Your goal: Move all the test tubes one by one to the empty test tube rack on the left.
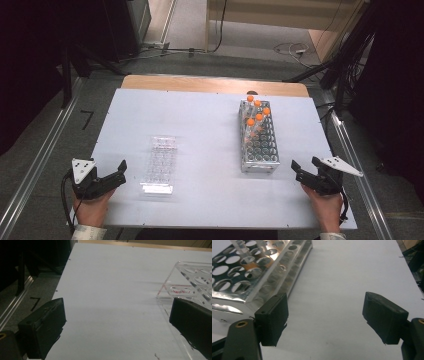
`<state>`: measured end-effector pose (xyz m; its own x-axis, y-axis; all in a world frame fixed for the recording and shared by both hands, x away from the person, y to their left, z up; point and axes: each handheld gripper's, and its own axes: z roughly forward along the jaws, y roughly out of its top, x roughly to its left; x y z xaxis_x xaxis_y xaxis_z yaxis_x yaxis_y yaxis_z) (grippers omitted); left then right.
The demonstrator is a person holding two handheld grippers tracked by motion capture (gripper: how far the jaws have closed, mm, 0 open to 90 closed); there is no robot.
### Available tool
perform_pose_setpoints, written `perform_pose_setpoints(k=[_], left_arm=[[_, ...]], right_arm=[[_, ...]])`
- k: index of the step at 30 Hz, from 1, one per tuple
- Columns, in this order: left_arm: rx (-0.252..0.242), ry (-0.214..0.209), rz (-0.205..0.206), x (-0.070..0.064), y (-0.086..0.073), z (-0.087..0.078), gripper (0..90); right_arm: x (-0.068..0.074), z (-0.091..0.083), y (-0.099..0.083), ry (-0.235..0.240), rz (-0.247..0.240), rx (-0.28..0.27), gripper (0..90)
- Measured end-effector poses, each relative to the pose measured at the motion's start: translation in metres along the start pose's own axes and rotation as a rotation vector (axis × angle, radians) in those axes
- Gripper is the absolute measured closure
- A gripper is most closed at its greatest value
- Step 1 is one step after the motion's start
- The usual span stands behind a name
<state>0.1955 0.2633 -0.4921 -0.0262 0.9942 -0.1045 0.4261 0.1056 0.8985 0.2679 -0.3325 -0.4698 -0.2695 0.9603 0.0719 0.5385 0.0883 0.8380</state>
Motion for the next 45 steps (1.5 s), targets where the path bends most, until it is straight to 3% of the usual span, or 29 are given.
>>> perform_pose_setpoints(k=[14, 21, 27, 32, 38, 45], left_arm=[[-0.001, 0.002, 0.006, -0.001, -0.001, 0.0, 1.2], [-0.002, -0.003, 0.004, -0.001, 0.0, 0.0, 1.2], [-0.001, -0.01, 0.011, -0.002, -0.001, 0.002, 1.3], [-0.004, -0.012, 0.013, -0.003, -0.001, 0.001, 1.5], [0.002, -0.016, 0.017, -0.003, -0.001, 0.002, 1.5], [0.0, -0.014, 0.02, -0.004, -0.001, 0.003, 1.5]], right_arm=[[0.024, 0.018, 0.025, 0.061, -0.052, -0.02, 21.4], [0.027, 0.035, 0.051, 0.097, -0.027, -0.053, 24.4], [0.028, 0.055, 0.071, 0.106, -0.058, -0.044, 27.0], [0.031, 0.071, 0.079, 0.121, -0.105, -0.04, 30.3], [0.031, 0.084, 0.086, 0.156, -0.124, -0.026, 37.1], [0.028, 0.103, 0.096, 0.232, -0.129, -0.013, 47.3]])
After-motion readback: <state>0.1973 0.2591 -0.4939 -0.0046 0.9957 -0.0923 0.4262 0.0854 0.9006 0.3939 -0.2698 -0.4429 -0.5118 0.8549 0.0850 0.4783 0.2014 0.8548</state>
